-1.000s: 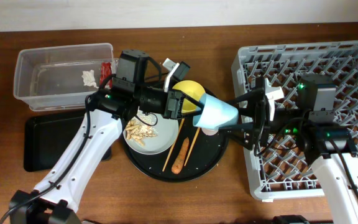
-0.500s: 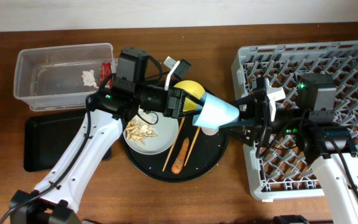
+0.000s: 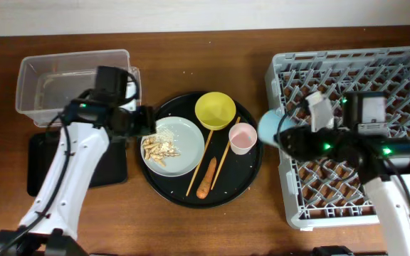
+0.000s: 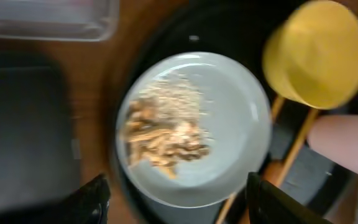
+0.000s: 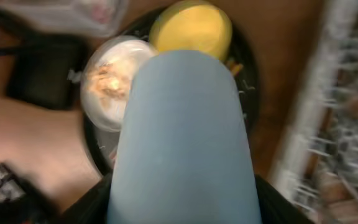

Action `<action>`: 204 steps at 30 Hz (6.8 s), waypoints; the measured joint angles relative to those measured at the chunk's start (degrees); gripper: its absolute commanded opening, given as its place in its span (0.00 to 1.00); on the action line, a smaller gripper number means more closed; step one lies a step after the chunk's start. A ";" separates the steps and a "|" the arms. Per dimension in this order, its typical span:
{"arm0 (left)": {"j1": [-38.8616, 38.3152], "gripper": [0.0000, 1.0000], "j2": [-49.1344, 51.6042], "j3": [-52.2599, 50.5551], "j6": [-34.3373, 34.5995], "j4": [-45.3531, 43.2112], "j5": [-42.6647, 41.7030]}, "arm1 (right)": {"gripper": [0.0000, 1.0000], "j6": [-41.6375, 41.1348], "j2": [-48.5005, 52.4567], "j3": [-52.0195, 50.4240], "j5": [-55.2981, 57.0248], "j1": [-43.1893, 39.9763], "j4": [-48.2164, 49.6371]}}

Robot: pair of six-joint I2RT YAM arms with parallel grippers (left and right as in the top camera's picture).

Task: Sort waste into correct bins and load items into the dishwasher rack
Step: 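Place the blue cup in the rack with the right gripper, then grasp the pink cup with the left gripper and pass it right, then place the pink cup in the rack with the right gripper, then grasp the yellow bowl with the right gripper, then place the yellow bowl in the rack with the right gripper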

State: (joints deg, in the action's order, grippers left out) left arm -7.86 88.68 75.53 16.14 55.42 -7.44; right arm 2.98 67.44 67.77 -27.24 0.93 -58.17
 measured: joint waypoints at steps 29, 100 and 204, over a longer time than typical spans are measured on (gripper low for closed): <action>4.72 0.72 -0.20 0.00 -0.15 2.05 3.63 | 0.91 -15.89 26.10 10.08 20.02 -51.15 -4.48; -3.96 0.00 3.34 -0.20 -6.25 -27.91 -74.62 | 0.70 19.50 15.23 15.54 -32.26 15.19 6.05; 7.34 0.62 -6.32 0.31 -6.08 0.92 -1.92 | 0.04 -8.98 34.95 24.98 89.59 -16.26 17.79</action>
State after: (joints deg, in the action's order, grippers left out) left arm -0.51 82.37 75.83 10.07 56.34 -9.37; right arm -6.00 102.39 92.75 62.35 -15.33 -40.38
